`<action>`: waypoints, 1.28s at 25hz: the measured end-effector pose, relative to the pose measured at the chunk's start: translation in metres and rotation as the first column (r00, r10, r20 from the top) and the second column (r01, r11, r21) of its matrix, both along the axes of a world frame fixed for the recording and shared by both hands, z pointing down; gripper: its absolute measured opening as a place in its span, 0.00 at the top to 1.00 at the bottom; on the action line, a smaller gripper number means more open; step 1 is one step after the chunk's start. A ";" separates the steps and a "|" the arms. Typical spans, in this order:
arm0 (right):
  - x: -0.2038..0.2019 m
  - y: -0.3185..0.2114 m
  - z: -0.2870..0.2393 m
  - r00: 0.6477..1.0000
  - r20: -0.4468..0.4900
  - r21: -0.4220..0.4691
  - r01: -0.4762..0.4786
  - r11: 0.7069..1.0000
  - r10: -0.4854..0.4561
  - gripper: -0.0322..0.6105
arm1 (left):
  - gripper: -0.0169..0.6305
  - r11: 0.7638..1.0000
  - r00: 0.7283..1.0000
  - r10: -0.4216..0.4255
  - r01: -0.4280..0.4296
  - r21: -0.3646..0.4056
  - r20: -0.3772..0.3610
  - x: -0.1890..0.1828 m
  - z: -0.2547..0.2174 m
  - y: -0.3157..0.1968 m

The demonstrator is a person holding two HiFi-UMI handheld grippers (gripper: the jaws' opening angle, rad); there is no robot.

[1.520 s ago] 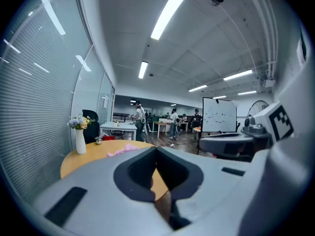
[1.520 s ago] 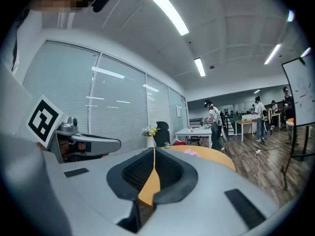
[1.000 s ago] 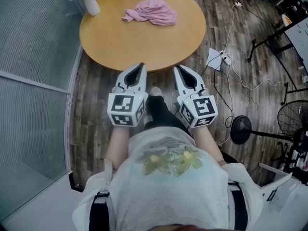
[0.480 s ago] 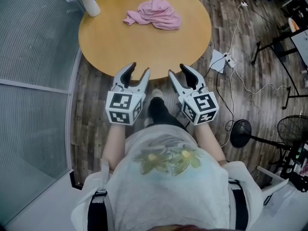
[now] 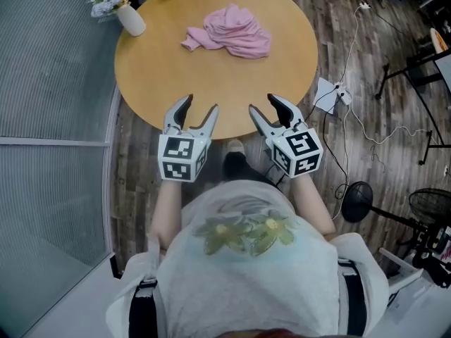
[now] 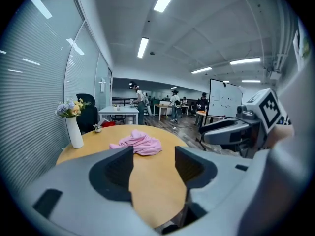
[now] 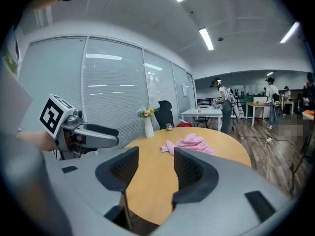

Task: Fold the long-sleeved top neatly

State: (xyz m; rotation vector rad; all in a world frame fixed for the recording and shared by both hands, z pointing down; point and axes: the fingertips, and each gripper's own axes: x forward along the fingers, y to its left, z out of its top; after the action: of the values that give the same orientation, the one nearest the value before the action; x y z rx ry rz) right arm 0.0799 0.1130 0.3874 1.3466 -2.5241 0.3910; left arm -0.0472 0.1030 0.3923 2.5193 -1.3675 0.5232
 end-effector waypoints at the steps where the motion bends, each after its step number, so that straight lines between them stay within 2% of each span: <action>1: 0.002 -0.008 0.001 1.000 0.003 -0.005 -0.003 1.000 0.003 0.61 | 0.59 1.000 1.000 -0.004 0.004 -0.001 0.004 0.000 0.001 -0.008; 10: 0.025 -0.071 0.017 0.999 0.026 -0.056 -0.035 0.998 0.036 0.61 | 0.60 0.998 0.999 -0.050 0.051 -0.022 0.005 0.000 0.012 -0.066; 22: 0.048 -0.155 0.053 1.000 0.008 -0.131 -0.016 0.991 0.018 0.61 | 0.60 0.995 0.996 -0.083 0.085 -0.056 0.031 0.009 0.030 -0.134; 27: 0.060 -0.184 0.082 1.000 -0.015 -0.184 -0.023 0.983 0.020 0.61 | 0.60 0.991 0.993 -0.108 0.111 -0.073 0.038 0.005 0.040 -0.152; 32: 0.074 -0.223 0.137 0.996 -0.084 -0.250 -0.057 0.967 0.037 0.61 | 0.60 0.985 0.991 -0.128 0.132 -0.108 0.050 -0.001 0.055 -0.166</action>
State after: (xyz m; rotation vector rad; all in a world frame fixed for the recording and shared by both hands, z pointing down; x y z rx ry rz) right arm 0.1540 -0.1104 0.5239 1.2980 -2.2908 0.6321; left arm -0.0477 -0.0632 0.4470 2.3255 -1.4637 0.6125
